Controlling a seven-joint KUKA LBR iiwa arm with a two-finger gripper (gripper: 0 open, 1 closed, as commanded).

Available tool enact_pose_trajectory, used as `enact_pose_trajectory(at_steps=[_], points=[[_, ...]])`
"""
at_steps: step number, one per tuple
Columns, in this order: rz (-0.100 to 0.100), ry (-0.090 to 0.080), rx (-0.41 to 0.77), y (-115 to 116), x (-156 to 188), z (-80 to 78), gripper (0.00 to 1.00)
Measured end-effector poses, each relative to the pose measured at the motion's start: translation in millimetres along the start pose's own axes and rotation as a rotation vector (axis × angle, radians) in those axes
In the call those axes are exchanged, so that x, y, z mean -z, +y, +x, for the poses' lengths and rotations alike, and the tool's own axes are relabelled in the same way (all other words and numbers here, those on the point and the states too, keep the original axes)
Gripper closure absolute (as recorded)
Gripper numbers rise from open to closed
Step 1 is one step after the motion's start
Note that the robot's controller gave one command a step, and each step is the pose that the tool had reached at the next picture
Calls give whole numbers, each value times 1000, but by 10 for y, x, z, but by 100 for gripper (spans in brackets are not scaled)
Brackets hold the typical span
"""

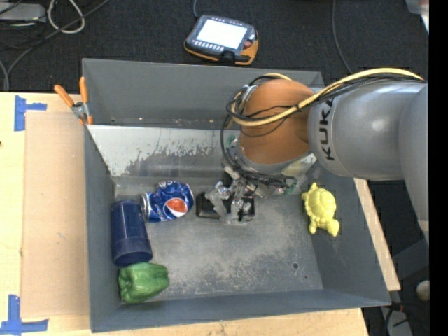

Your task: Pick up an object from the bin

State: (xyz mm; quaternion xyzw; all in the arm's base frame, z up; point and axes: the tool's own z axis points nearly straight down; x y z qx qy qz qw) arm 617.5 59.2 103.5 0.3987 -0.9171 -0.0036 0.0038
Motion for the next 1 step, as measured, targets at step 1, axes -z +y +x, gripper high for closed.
enact_pose_trajectory(at_steps=[1], points=[[3, -3, 1, 0, 452, -14, 100]])
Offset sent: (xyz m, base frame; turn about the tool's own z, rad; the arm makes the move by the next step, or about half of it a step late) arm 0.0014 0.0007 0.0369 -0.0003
